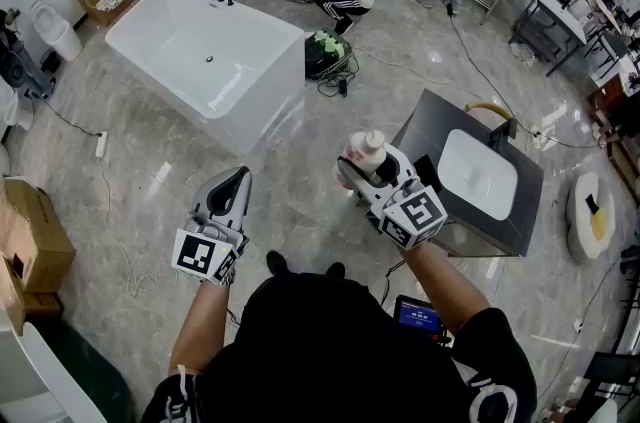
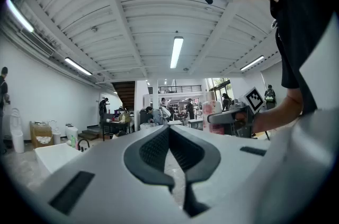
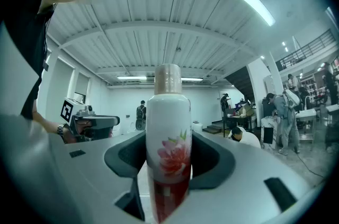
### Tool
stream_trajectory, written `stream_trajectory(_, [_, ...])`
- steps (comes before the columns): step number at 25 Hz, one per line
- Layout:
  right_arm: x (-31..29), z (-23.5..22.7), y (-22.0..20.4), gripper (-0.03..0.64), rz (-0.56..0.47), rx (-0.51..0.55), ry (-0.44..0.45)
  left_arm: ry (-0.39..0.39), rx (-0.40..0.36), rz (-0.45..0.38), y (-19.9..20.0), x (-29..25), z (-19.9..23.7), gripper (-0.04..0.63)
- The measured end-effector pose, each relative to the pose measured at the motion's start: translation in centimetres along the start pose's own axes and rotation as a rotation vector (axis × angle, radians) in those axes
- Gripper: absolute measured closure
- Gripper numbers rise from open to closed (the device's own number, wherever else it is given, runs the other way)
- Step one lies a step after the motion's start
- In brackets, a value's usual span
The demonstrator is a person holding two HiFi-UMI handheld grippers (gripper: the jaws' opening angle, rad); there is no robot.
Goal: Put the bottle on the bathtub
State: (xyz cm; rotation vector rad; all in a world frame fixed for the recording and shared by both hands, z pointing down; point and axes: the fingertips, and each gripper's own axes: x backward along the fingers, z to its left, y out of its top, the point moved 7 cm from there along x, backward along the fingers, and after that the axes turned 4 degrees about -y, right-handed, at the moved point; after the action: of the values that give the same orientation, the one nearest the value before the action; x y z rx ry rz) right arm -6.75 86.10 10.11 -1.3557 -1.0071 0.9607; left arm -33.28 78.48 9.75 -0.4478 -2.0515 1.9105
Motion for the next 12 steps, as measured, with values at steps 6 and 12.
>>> stream_trajectory(6, [0.06, -0.08, 0.09, 0.387, 0.0, -0.012, 0.005, -0.012, -0.007, -0.015, 0.03, -0.04, -0.11, 0.588])
stream_trajectory(12, [0.12, -0.57, 0.64, 0.388, -0.021, -0.022, 0.031, -0.01, -0.038, -0.01, 0.16, -0.79, -0.67, 0.588])
